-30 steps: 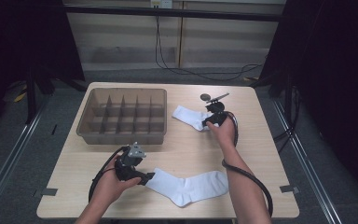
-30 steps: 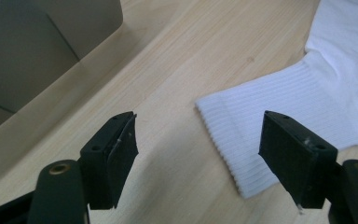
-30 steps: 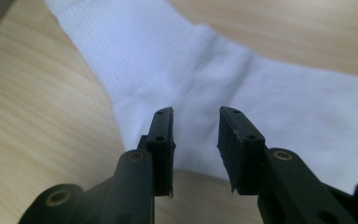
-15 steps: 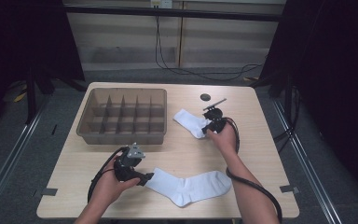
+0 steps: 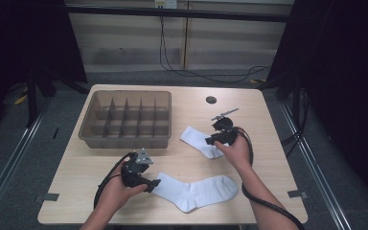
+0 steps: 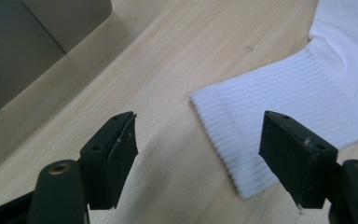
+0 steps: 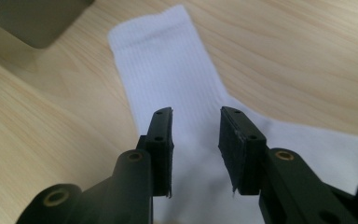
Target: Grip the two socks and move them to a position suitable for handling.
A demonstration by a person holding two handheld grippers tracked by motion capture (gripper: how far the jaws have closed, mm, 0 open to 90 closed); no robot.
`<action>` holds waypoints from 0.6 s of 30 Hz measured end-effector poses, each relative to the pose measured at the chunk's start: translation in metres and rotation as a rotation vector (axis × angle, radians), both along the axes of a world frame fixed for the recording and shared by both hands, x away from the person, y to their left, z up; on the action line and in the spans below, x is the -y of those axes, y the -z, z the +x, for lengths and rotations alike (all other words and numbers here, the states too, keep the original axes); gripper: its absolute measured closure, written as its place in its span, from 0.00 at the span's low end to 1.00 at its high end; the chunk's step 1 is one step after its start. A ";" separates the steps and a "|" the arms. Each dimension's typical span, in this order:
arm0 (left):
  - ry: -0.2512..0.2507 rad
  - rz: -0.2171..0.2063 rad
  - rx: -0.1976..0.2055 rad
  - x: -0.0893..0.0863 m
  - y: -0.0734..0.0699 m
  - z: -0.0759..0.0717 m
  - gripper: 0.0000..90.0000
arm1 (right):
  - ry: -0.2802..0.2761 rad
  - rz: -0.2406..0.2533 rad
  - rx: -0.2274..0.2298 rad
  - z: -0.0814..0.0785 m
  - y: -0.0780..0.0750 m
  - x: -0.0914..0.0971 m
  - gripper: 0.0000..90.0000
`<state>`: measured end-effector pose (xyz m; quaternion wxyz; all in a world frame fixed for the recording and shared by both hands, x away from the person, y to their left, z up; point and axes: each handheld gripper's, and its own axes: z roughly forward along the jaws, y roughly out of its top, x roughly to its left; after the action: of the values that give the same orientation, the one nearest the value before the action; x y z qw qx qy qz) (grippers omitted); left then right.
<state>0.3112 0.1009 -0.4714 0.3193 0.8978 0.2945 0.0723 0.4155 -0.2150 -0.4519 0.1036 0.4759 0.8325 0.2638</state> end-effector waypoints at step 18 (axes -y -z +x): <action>0.009 0.003 -0.001 0.001 -0.001 0.001 0.30 | -0.215 -0.047 -0.092 -0.015 -0.005 -0.039 0.96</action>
<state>0.3119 0.1001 -0.4703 0.3181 0.8997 0.2906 0.0707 0.4008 -0.1761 -0.4467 0.0476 0.3930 0.8885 0.2320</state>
